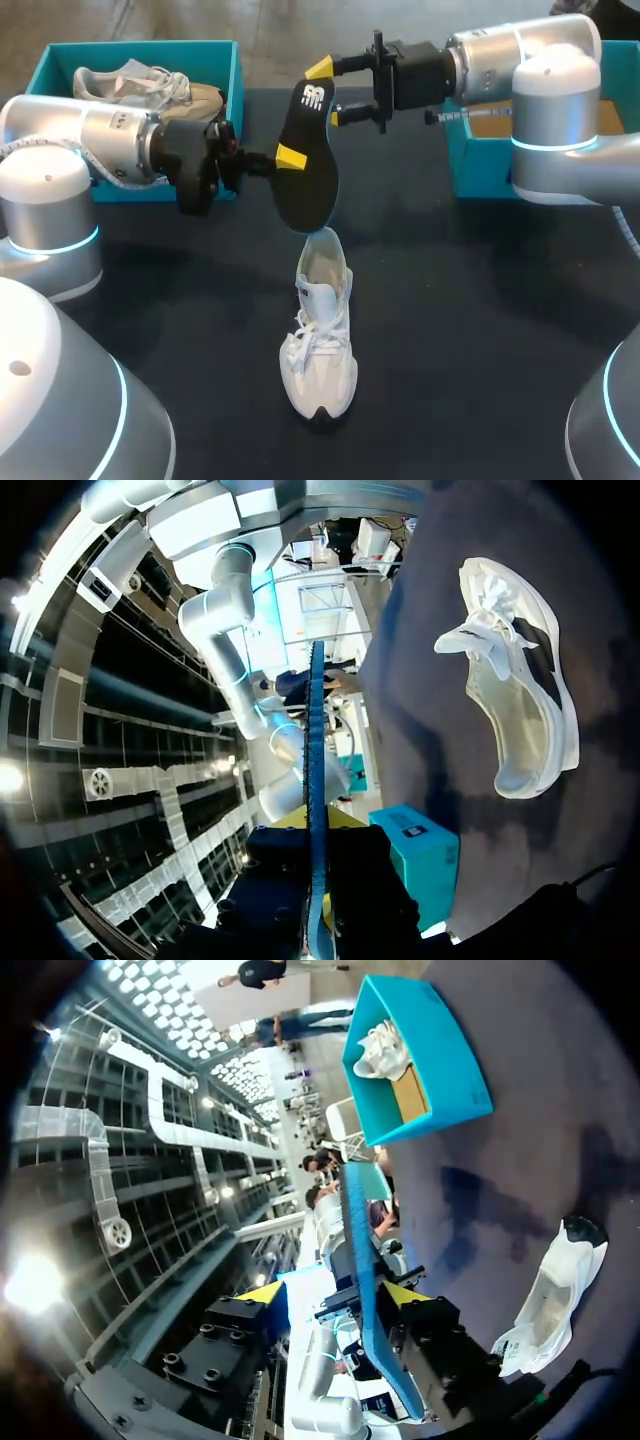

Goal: Take the shoe out of the shoebox, open the shoe tongue, remove and reinsert the insole, then place the shoe into the shoebox

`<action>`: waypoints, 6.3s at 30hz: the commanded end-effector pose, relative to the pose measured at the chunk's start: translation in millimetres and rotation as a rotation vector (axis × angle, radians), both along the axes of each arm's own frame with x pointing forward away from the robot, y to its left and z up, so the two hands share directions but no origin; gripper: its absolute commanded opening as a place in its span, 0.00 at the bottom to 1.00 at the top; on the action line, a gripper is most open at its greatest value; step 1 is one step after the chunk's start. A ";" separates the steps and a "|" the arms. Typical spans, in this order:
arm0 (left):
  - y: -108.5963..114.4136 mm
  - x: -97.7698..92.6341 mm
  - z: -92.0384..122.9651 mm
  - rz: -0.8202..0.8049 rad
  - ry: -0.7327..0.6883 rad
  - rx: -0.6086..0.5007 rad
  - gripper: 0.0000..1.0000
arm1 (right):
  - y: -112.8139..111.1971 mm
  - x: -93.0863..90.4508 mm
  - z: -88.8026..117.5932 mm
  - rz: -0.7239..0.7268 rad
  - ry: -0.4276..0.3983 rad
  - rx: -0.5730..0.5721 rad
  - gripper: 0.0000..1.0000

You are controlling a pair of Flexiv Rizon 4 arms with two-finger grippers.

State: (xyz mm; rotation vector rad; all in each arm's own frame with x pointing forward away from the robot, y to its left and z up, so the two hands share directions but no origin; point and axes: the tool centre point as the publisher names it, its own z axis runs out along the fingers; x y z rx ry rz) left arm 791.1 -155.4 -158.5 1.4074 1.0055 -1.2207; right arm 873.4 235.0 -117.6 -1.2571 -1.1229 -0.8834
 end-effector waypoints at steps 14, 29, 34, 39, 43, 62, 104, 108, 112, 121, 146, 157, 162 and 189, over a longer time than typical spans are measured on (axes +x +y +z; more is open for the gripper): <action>11.9 -6.7 14.1 0.019 -0.047 0.008 0.00 | -49.0 -22.5 4.0 -0.055 -0.005 -0.029 1.00; 29.7 -22.8 15.8 0.054 -0.028 0.025 0.00 | -80.3 -40.0 8.9 -0.029 -0.064 -0.029 1.00; 36.6 -27.6 17.7 0.061 -0.023 0.025 0.00 | -88.8 -44.1 7.0 -0.029 -0.080 -0.036 1.00; 43.3 -31.6 21.3 0.062 -0.010 0.024 0.00 | -101.1 -48.5 10.7 -0.031 -0.108 -0.062 1.00; 46.5 -34.0 26.5 0.047 -0.003 0.030 0.00 | -101.1 -48.5 10.7 -0.031 -0.108 -0.062 1.00; 69.2 -54.8 51.1 -0.003 0.389 0.070 0.00 | -101.1 -48.5 10.7 -0.031 -0.108 -0.062 1.00; 81.1 -28.8 79.1 -0.114 1.615 -0.078 0.00 | -101.1 -48.5 10.7 -0.031 -0.108 -0.062 1.00; 82.2 -25.4 86.6 -0.064 2.022 -0.186 0.00 | -101.1 -48.5 10.7 -0.031 -0.108 -0.062 1.00; 84.8 -22.3 99.6 -0.048 2.343 -0.273 0.00 | -101.1 -48.5 10.7 -0.031 -0.108 -0.062 1.00; 82.6 -35.0 109.5 0.067 2.780 -0.081 0.00 | -101.1 -48.5 10.7 -0.031 -0.108 -0.062 1.00; 79.6 -8.6 89.7 0.004 3.358 0.039 0.00 | -101.1 -48.5 10.7 -0.031 -0.108 -0.062 1.00; 66.3 10.2 61.7 0.001 3.466 0.125 0.00 | -101.1 -48.5 10.7 -0.031 -0.108 -0.062 1.00; 63.1 19.5 58.0 -0.026 3.471 0.148 0.00 | -101.1 -48.5 10.7 -0.031 -0.108 -0.062 1.00; 52.5 48.8 41.7 -0.007 3.332 0.200 0.00 | -101.1 -48.5 10.7 -0.031 -0.108 -0.062 1.00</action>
